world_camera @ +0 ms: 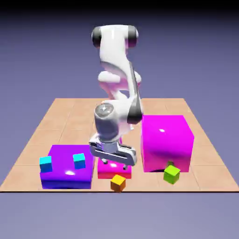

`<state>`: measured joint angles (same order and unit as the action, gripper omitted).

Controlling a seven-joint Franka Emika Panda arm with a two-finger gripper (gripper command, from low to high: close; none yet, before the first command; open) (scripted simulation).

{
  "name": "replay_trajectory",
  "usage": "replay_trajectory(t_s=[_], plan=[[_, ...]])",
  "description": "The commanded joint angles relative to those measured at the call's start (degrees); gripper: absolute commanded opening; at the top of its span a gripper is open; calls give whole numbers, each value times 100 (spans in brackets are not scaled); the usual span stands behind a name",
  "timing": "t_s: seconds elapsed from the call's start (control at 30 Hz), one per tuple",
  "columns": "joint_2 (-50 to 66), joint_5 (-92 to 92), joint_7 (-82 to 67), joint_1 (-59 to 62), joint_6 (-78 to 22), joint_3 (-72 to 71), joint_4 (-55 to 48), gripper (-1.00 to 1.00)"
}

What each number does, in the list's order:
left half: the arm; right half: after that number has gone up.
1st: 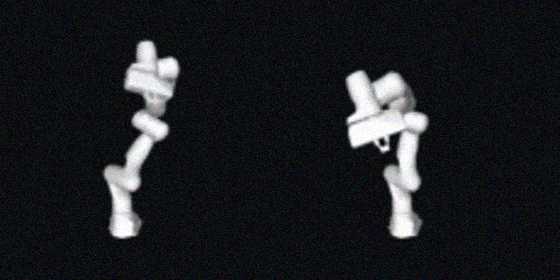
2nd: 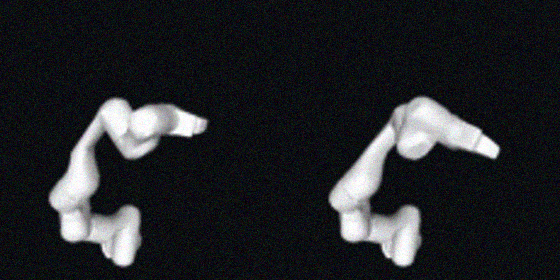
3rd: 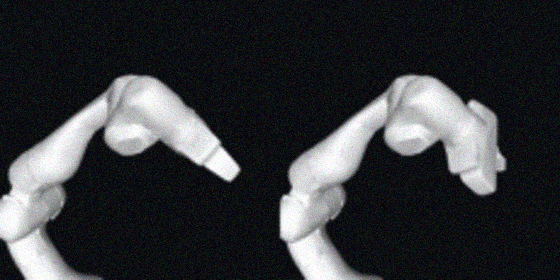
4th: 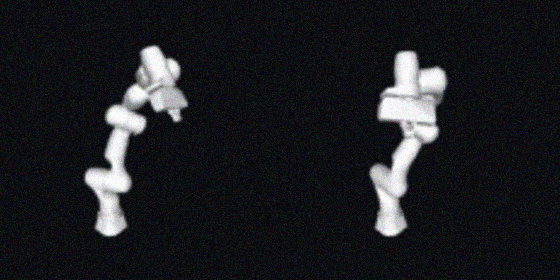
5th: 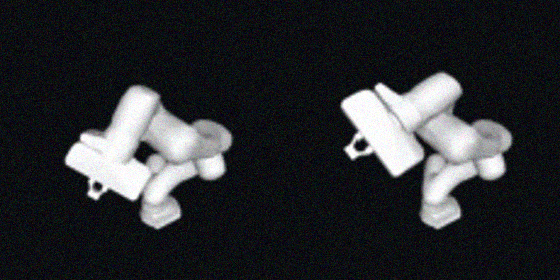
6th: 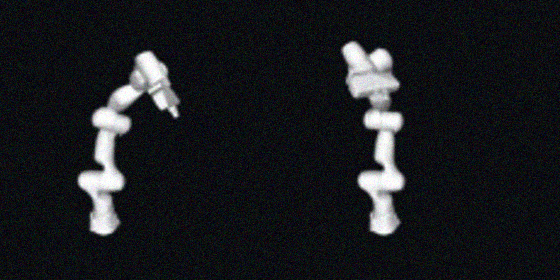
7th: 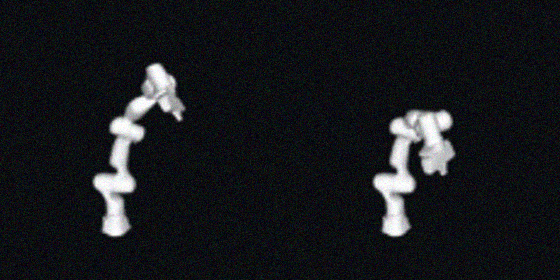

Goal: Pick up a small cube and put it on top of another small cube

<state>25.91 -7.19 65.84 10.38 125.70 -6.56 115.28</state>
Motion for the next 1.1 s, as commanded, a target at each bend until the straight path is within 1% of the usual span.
replay_trajectory(t_s=[0.0,0.03,0.1,0.2,0.23,0.27,0.3,0.4,0.43,0.73,0.8,0.93,0.97,1.0,1.07], plan=[[208,-26,83,39,-171,-23,-162,0],[414,-51,165,78,-342,-46,-323,0],[435,-53,174,82,-359,-49,-340,0],[973,-75,137,13,388,-57,-135,0],[1040,-78,132,4,481,-58,-109,0],[1040,-78,132,4,481,-58,-109,-100],[1040,-78,132,4,481,-58,-109,-100],[502,-56,169,74,-266,-50,-314,-100],[386,-77,262,-48,-365,-93,-315,-100],[-318,-408,1522,-1917,-464,-723,38,-100],[-326,-412,1536,-1937,-465,-730,42,-100],[254,-411,1494,-2070,425,-729,348,-100],[254,-411,1494,-2070,425,-729,348,100],[254,-411,1494,-2070,425,-729,348,100],[-70,-411,1517,-1996,-72,-729,177,100]])
